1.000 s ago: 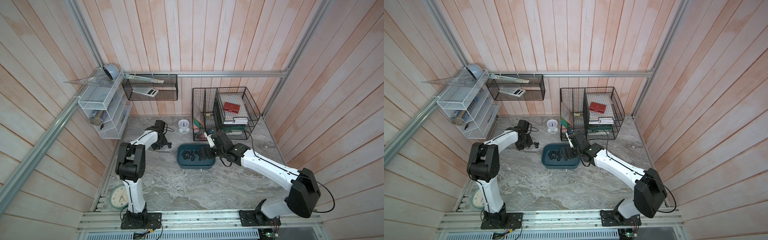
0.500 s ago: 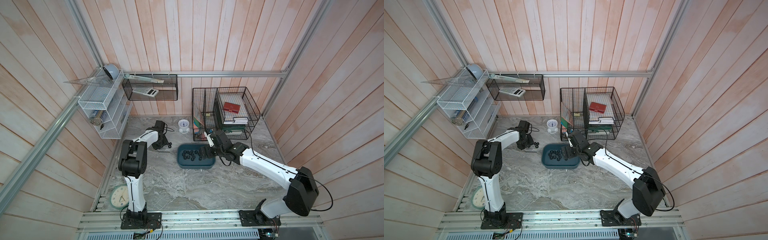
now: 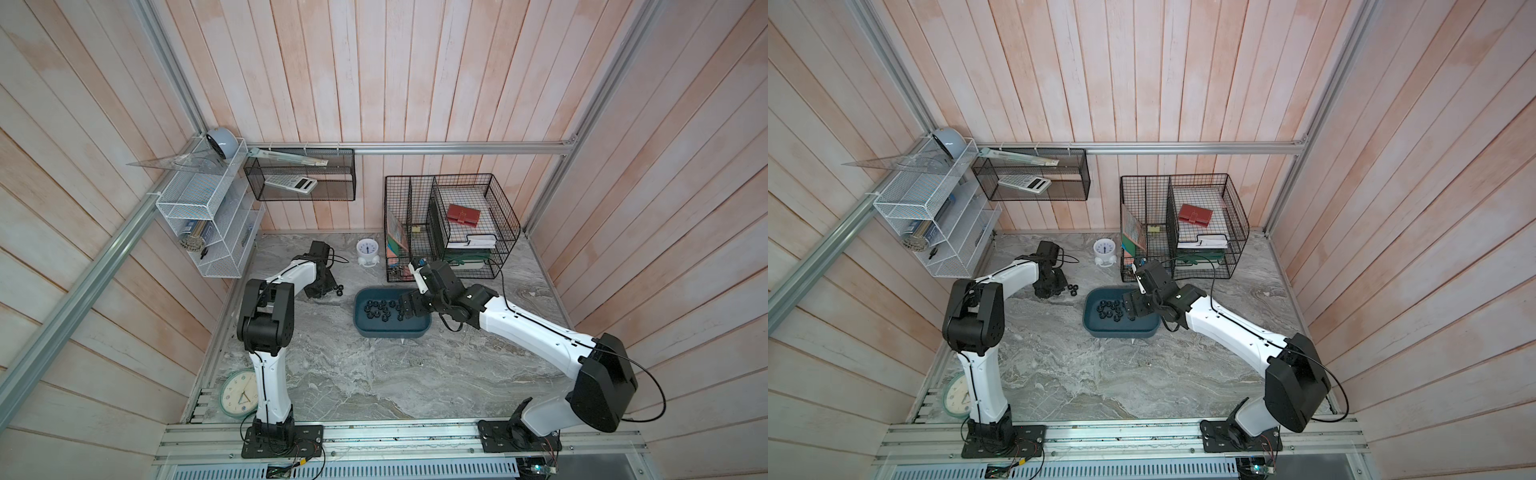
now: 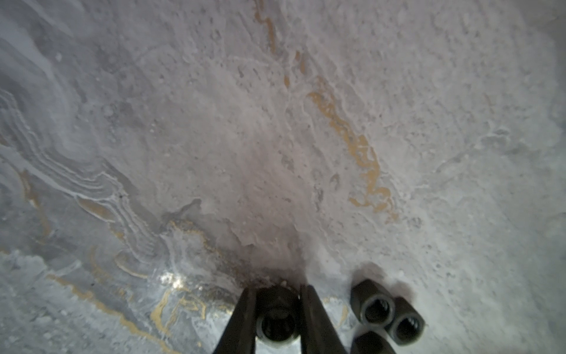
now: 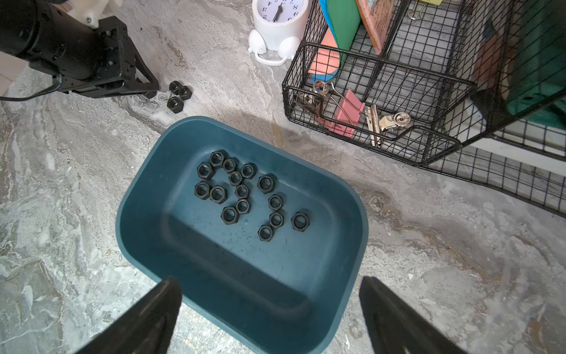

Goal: Put the nuts on the desktop into the storage box
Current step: Pick up the nut from the center of the board, then place the nut in the storage box.

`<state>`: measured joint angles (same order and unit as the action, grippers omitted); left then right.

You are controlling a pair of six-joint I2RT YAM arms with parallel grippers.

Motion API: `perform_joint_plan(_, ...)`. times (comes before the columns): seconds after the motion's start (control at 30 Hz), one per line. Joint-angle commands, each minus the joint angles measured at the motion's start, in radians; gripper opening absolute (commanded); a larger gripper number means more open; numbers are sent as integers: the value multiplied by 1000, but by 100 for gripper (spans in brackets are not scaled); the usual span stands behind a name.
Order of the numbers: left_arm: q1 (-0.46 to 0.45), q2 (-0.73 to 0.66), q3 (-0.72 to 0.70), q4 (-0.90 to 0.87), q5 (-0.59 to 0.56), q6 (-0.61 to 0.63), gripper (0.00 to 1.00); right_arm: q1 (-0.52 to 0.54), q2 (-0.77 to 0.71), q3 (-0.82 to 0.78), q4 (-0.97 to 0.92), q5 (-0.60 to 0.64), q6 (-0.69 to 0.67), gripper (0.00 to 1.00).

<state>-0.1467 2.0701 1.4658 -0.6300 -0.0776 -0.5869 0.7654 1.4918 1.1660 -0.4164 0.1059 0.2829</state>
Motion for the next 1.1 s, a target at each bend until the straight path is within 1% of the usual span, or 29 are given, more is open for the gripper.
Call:
perform_joint_plan(0.0, 2, -42, -15, 1, 18, 1, 24, 6, 0, 10, -14, 21, -2, 98)
perform_joint_plan(0.17, -13, -130, -38, -7, 23, -8, 24, 1, -16, -16, -13, 66, 26, 98)
perform_joint_plan(0.3, -57, -188, -38, -28, 13, -12, 24, -13, -37, -46, -10, 96, 54, 98)
perform_joint_plan(0.4, -112, -217, -28, -41, 2, -22, 24, -24, -55, -69, -6, 102, 68, 98)
perform_joint_plan(0.57, -231, -232, -6, -39, 4, -60, 24, -36, -94, -111, -8, 122, 92, 98)
perform_joint_plan(0.7, -329, -213, 16, -24, 2, -87, 24, -45, -139, -150, -11, 139, 99, 98)
perform_joint_plan(0.87, -442, -144, 65, -6, 14, -100, 24, -56, -201, -198, -19, 153, 108, 98)
perform_joint_plan(1.07, -520, -46, 126, 23, 25, -96, 24, -60, -259, -235, -35, 170, 113, 98)
